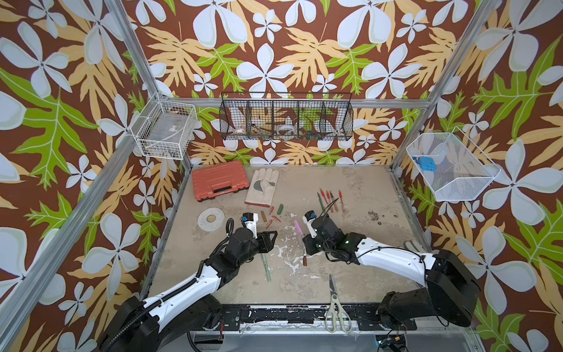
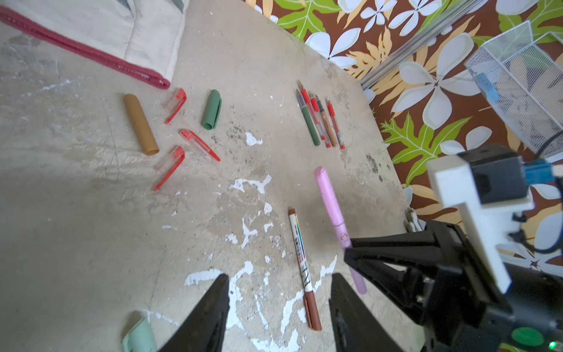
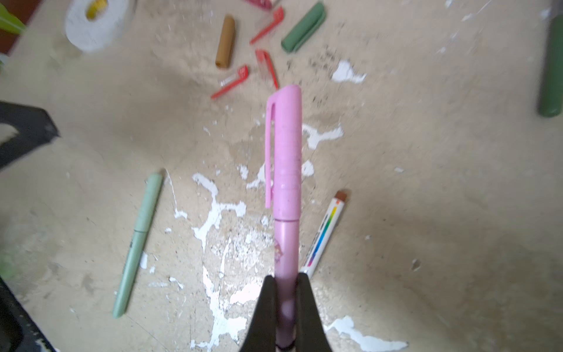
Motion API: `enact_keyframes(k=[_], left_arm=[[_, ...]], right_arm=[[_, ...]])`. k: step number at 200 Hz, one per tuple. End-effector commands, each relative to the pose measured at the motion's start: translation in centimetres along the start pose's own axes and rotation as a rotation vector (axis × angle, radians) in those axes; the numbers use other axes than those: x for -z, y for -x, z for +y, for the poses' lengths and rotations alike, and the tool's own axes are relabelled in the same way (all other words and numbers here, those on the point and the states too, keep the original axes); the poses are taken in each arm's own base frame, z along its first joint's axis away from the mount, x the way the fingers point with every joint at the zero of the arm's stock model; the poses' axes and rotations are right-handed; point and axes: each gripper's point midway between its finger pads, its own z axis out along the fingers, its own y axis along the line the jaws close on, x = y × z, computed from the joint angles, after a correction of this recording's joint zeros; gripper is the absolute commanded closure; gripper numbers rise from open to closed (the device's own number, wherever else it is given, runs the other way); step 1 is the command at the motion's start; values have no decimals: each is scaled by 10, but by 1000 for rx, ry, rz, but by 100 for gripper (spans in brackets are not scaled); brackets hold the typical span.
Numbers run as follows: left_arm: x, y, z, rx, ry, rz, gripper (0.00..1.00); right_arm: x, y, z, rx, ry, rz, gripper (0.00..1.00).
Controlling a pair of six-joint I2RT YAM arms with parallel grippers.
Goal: Remove pen caps from pens
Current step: Pick up the pen from the bottom-center of the table, then pass the pen.
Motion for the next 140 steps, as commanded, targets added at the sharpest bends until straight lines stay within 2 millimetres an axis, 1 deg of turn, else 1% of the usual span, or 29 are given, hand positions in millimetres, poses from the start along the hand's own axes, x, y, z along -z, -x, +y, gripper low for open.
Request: enact_keyframes(k=[1,10,23,37,44,61,73,85,102,118,140], left_arm=[[-3,29,-25,38,-96,-110,39],[-4,33,-33,37,-135,-124,36],[-3,41,-45,32,-192,-154,29],[0,49,-57,20,-254,-190,25],[1,53,-61,18,-280,-204,25],[0,60,-68,15,-329,-214,28],[-4,61,-70,11,-354,-198,29],[-10,59,-70,9,-365,-171,31],[-17,50,-70,2,-388,-136,34],[-20,42,-72,5,-424,-113,38],[-21,40,-78,-15,-457,-100,40]], right_arm=[[15,29,12,15,132,-78,96],[20,38,12,24,155,-101,96],[24,45,17,61,183,-107,96],[26,50,22,104,198,-115,97],[26,51,23,119,207,-119,97],[26,53,29,141,238,-123,98],[27,55,35,145,270,-133,99],[27,55,39,148,298,-140,99],[29,55,44,155,327,-148,99],[31,55,47,161,344,-156,99],[30,52,51,168,371,-150,99]])
